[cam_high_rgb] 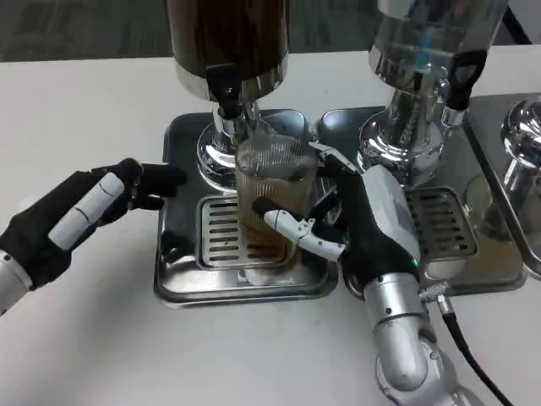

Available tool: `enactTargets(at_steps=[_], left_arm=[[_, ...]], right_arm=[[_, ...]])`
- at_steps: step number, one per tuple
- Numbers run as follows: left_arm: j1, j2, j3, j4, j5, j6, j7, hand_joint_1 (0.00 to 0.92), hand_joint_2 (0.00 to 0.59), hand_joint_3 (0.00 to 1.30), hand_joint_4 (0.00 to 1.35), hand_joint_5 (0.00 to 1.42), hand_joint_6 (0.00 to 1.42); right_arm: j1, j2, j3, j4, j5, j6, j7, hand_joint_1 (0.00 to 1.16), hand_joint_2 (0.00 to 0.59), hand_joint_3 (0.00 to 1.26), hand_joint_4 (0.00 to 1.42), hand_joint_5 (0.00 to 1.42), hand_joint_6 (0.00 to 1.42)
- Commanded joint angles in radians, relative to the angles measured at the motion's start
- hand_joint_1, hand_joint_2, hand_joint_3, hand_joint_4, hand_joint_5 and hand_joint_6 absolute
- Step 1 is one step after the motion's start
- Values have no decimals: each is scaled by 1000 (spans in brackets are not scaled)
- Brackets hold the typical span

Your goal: Grasp the cup under the faucet to collect the drink, then remove the cup.

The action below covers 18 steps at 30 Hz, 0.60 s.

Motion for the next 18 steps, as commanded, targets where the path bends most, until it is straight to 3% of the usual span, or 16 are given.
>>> enactTargets(at_steps=[1, 18], left_arm=[[1, -4, -5, -7, 11, -24, -12, 0, 142, 394, 242, 220, 239], [89, 9, -11, -177, -7, -107, -57, 0, 137, 384, 231, 205, 239]], right_arm=[[3, 4, -15, -50, 8, -42, -33, 624, 265, 419, 660, 869, 1215], [88, -13, -56, -203, 19, -15, -5, 644, 267, 435, 670, 872, 1231]])
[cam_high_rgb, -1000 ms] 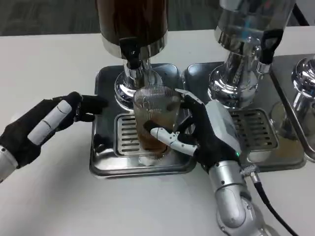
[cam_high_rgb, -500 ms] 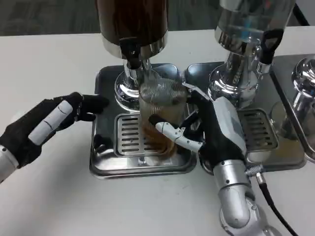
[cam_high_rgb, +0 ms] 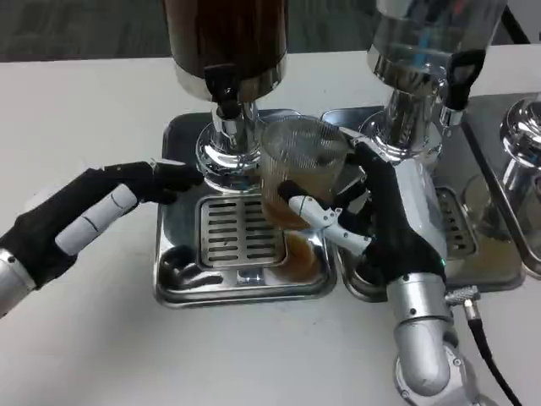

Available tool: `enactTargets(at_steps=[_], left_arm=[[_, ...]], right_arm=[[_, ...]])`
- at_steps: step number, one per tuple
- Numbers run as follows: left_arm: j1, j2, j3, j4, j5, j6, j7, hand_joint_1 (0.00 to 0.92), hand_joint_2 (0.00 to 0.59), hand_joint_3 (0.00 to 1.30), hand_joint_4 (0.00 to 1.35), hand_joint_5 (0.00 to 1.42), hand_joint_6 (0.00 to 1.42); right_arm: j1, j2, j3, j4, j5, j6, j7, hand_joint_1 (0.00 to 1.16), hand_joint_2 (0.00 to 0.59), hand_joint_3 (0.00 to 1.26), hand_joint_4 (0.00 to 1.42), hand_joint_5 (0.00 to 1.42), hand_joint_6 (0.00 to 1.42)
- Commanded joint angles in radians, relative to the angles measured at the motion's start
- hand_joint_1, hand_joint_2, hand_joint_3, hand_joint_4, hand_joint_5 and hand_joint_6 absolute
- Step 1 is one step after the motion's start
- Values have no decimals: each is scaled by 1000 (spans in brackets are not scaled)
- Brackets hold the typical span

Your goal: Grasp the cup under the faucet to collect the drink, then remove the cup.

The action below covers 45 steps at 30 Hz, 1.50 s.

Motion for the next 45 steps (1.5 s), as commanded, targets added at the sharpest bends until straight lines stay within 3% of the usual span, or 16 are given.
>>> enactTargets(at_steps=[1, 22, 29, 45], left_arm=[[44, 11, -4, -81, -10, -24, -22, 0, 137, 384, 222, 198, 239], [169, 36, 20, -278, -82, 8, -33, 0, 132, 370, 208, 184, 224], [166, 37, 27, -266, -86, 27, -32, 0, 127, 367, 208, 183, 223], [188, 50, 36, -292, -100, 27, -41, 0, 121, 360, 208, 182, 223]], right_arm=[[29, -3, -10, -88, 8, -12, 4, 645, 266, 435, 670, 872, 1231], [198, -12, -9, -330, -7, 28, 97, 652, 262, 450, 679, 889, 1232], [198, -2, 12, -263, -8, 25, 99, 653, 262, 450, 680, 896, 1244], [207, 11, 8, -279, 15, -5, 78, 654, 261, 472, 696, 912, 1265]])
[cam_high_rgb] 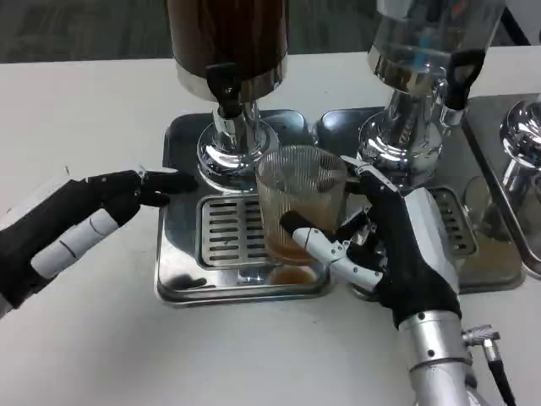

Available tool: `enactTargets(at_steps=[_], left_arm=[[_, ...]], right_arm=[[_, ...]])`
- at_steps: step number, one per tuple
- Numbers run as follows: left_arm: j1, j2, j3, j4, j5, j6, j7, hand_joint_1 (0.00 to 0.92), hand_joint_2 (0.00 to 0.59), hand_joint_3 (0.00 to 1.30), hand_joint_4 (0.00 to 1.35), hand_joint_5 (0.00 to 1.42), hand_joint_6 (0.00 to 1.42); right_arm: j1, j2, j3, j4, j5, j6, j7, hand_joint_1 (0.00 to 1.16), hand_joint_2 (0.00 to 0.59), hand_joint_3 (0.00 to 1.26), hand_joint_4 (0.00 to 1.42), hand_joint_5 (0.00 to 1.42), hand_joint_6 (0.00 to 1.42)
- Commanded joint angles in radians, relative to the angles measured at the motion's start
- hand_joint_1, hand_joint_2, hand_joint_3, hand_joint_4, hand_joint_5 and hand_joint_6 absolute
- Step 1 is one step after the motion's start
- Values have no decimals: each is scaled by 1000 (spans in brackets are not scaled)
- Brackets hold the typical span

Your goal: Grasp the cup under the faucet to collect the drink, then remove the cup.

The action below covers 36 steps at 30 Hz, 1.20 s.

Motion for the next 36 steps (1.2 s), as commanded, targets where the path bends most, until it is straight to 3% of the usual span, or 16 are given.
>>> enactTargets(at_steps=[1, 36], left_arm=[[13, 14, 3, -24, -10, 2, -17, 0, 121, 360, 208, 182, 223], [126, 18, 18, -255, -84, 44, -68, 0, 129, 349, 195, 182, 223]], right_arm=[[1, 10, -8, -32, 18, -49, -27, 656, 259, 473, 696, 913, 1265], [205, 10, 10, -303, 29, -75, -12, 693, 241, 502, 717, 967, 1298]])
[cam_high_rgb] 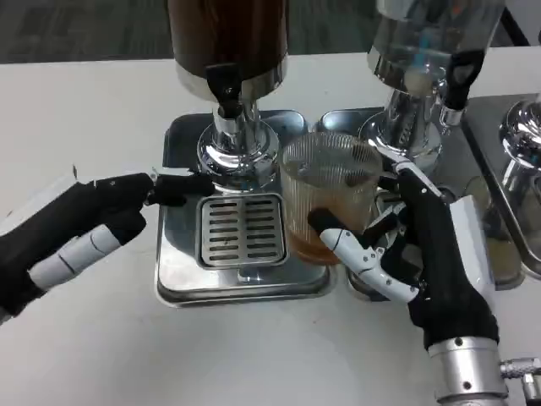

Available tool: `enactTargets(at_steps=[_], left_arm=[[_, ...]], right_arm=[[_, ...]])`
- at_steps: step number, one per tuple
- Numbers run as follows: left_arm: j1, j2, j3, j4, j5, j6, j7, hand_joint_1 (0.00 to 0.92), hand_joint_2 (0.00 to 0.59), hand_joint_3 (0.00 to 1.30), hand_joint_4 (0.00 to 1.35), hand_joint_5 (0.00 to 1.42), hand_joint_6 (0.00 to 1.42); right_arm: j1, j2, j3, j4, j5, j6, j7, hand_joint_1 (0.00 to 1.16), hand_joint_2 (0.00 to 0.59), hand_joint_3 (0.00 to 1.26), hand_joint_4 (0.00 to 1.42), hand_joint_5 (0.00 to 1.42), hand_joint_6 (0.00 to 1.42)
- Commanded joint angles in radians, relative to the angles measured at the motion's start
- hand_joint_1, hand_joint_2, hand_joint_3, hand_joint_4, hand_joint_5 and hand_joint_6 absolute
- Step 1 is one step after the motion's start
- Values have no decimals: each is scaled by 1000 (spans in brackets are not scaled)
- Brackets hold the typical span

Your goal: Grasp the cup under the faucet to collect the drink, then remove the cup.

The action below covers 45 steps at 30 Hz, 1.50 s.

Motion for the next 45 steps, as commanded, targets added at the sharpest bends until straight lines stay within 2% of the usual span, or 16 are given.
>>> enactTargets(at_steps=[1, 18, 23, 28, 31, 38, 45], left_arm=[[34, 16, 7, -46, -24, 9, -22, 0, 129, 349, 195, 182, 223], [135, 31, 24, -194, -76, 30, -50, 0, 130, 348, 195, 182, 223], [142, 51, 40, -206, -8, -95, -40, 0, 135, 331, 176, 169, 223], [146, 72, 70, -191, 95, -315, 5, 0, 133, 299, 153, 159, 223], [142, 87, 82, -168, 133, -409, 43, 0, 133, 222, 45, 92, 181], [143, 123, 82, -139, 192, -505, 124, 0, 114, 150, 0, 2, 130], [145, 154, 60, -127, 210, -515, 177, 0, 104, 135, 0, 0, 107]], right_arm=[[27, 10, 11, -69, 2, -41, -8, 693, 241, 502, 719, 967, 1298], [79, 2, -4, -128, 15, -41, 8, 694, 241, 514, 737, 978, 1314], [80, 3, -11, -130, 17, -43, 12, 694, 241, 517, 741, 979, 1315], [81, 6, -13, -137, 19, -45, 14, 694, 241, 517, 741, 979, 1315], [79, 6, -15, -140, 20, -45, 15, 694, 241, 517, 741, 979, 1315], [85, 7, -13, -155, 26, -44, 20, 694, 241, 517, 741, 979, 1315], [86, 10, -14, -160, 29, -43, 20, 694, 241, 518, 742, 993, 1326]])
